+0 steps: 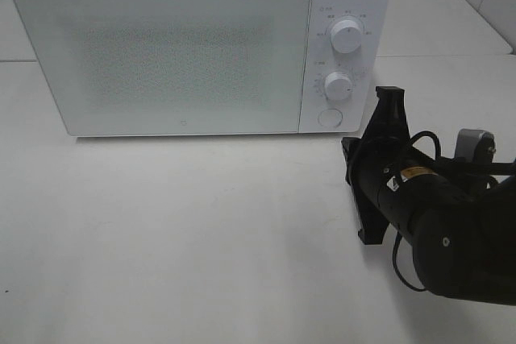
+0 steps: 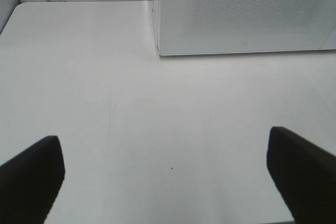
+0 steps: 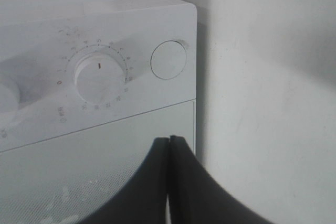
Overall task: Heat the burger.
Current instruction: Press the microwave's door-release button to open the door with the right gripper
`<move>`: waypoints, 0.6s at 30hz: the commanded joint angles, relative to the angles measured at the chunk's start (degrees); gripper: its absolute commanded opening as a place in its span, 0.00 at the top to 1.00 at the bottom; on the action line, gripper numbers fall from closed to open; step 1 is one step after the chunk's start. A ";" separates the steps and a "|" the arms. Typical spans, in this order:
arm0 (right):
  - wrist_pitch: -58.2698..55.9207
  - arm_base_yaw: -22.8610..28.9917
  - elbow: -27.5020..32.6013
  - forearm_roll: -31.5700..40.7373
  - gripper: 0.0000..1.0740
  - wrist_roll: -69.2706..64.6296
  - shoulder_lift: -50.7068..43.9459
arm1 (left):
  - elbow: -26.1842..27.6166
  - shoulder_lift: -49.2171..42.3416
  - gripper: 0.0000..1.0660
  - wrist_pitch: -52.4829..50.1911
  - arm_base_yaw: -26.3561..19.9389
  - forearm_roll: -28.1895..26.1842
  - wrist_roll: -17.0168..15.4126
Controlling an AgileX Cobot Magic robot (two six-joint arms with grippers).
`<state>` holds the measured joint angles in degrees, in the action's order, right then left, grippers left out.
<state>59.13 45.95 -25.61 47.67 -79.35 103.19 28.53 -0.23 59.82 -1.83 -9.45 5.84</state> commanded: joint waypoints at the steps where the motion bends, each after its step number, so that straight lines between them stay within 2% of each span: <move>1: -1.89 -1.83 -1.49 -1.95 1.00 1.32 1.15 | -0.11 -1.26 0.05 -0.97 -0.23 -0.17 -0.46; 6: -3.04 -4.24 -5.16 -6.59 1.00 0.92 5.04 | -0.11 -1.26 0.05 -0.97 -0.23 -0.17 -0.46; 18: -6.65 -10.31 -14.09 -10.94 1.00 -0.40 12.32 | -0.11 -1.26 0.05 -0.97 -0.23 -0.17 -0.46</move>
<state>53.11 36.78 -37.93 38.16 -79.70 114.71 28.53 -0.23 59.82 -1.83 -9.45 5.84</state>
